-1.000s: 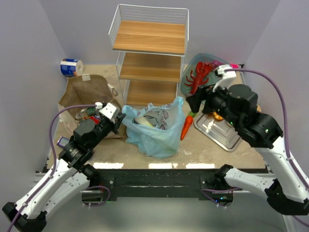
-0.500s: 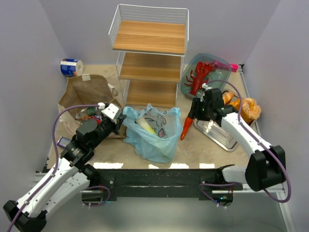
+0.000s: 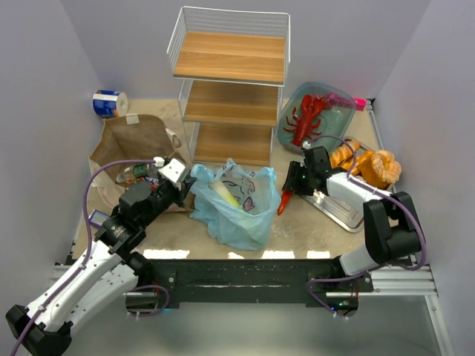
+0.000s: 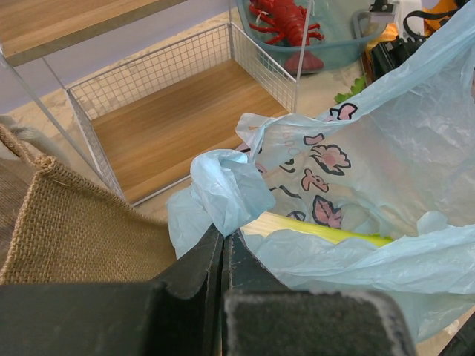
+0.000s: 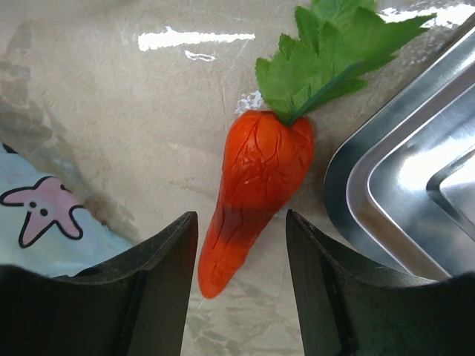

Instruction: Place the mixed food into the grocery bags and tie them

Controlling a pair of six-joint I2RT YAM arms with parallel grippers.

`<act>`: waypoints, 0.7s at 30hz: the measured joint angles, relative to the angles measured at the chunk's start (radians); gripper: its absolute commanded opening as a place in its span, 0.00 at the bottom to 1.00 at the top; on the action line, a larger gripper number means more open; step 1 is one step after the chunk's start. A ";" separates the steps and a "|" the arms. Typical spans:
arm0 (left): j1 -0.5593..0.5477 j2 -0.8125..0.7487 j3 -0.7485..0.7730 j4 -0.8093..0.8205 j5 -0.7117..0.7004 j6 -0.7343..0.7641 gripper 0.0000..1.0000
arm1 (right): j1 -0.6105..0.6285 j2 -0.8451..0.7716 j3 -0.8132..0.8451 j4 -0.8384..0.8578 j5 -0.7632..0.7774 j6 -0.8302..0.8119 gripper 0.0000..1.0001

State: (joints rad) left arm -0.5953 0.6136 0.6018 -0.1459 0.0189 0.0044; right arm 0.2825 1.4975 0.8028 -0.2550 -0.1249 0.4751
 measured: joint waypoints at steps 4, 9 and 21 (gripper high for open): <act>0.000 0.005 0.000 0.000 0.001 0.000 0.00 | 0.008 0.043 0.000 0.030 0.000 0.005 0.44; 0.000 0.011 0.000 0.000 0.002 0.000 0.00 | 0.020 0.081 0.005 0.062 -0.006 0.011 0.08; 0.000 0.017 0.000 0.003 0.026 0.000 0.00 | 0.026 -0.492 0.189 -0.105 0.053 -0.052 0.00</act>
State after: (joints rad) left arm -0.5953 0.6304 0.6018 -0.1429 0.0444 0.0044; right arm 0.3088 1.0050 0.9916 -0.3599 -0.0723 0.4232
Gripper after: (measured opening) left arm 0.018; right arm 0.233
